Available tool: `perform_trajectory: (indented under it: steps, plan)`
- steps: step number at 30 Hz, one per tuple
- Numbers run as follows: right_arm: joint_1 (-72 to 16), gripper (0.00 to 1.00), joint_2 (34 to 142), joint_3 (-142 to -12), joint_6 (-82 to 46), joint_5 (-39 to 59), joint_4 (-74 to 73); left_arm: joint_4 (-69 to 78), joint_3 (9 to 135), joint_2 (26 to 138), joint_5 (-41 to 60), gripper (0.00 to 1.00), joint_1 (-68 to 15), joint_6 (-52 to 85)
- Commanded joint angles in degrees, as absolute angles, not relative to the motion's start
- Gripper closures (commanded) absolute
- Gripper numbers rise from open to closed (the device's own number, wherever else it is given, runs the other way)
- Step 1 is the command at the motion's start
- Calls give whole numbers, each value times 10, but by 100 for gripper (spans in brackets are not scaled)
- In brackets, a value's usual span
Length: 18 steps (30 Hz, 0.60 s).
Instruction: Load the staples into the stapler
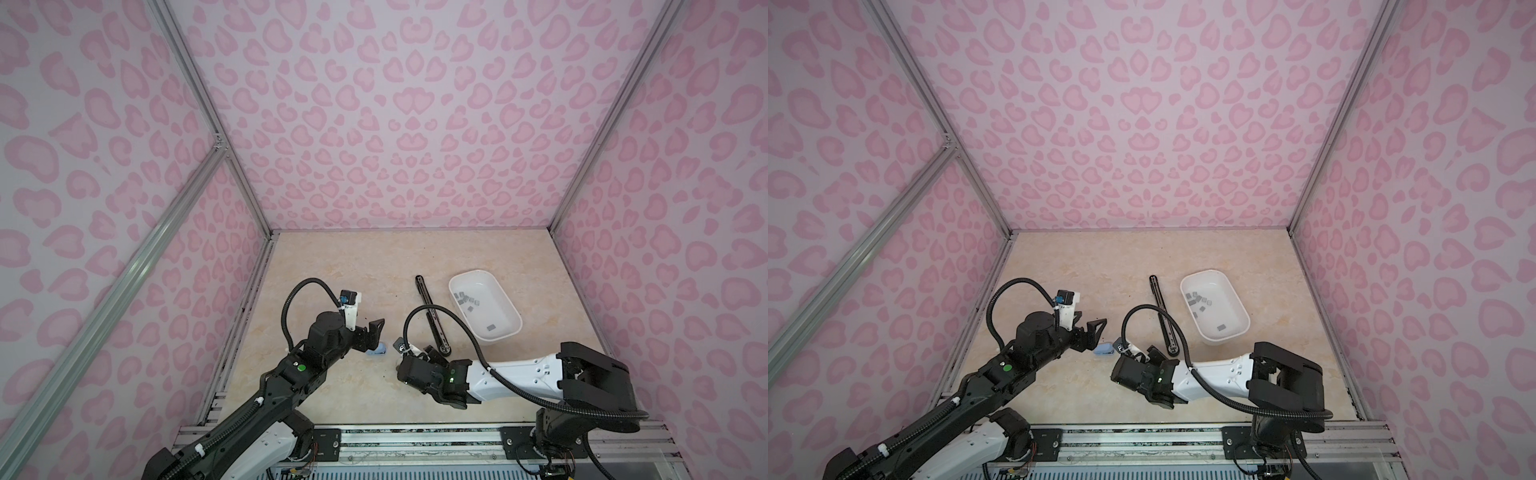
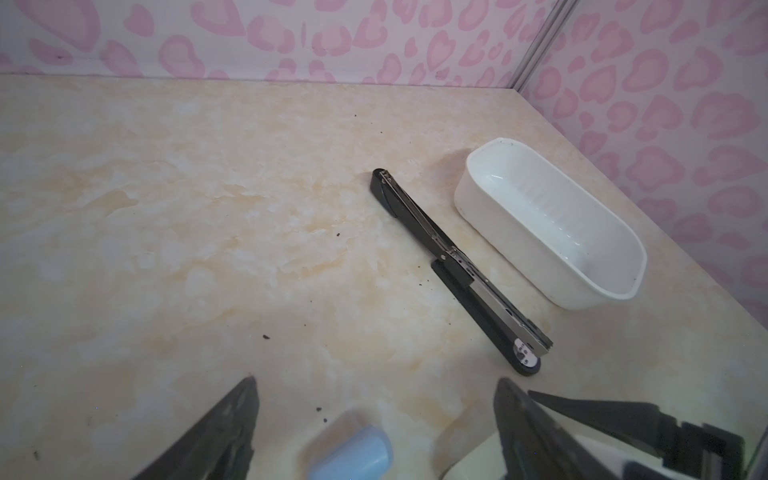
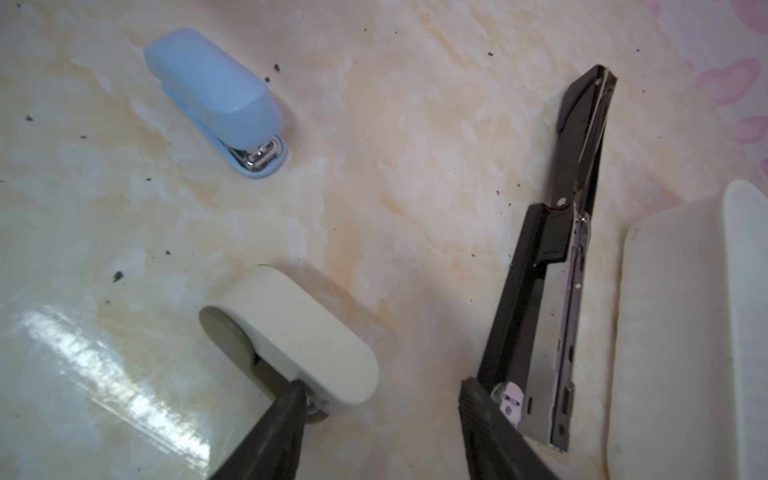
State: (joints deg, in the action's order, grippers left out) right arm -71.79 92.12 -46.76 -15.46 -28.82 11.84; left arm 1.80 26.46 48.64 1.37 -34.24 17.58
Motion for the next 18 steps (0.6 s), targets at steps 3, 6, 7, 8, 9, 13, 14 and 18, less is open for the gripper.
perform_trajectory:
  steps: [3, 6, 7, 8, 9, 13, 14, 18]
  plan:
    - [-710, 41, 915, -462, -155, -289, 114, 28, 243, 472, 16, 11, -354, 206]
    - [-708, 40, 898, -451, -154, -295, 105, 39, 241, 460, 29, 10, -355, 203]
    - [-708, 40, 891, -448, -154, -297, 103, 44, 241, 460, 33, 10, -355, 203]
    - [-708, 40, 884, -444, -154, -300, 101, 47, 241, 461, 36, 10, -355, 203]
    - [-708, 40, 876, -440, -154, -303, 100, 45, 243, 467, 39, 10, -356, 203]
    - [-706, 40, 827, -426, -159, -337, 100, 55, 248, 500, 66, 10, -365, 203]
    - [-704, 40, 806, -419, -159, -350, 93, 53, 255, 514, 65, 10, -372, 201]
    - [-662, 41, 726, -428, -170, -366, 88, 36, 283, 581, 27, 13, -409, 198]
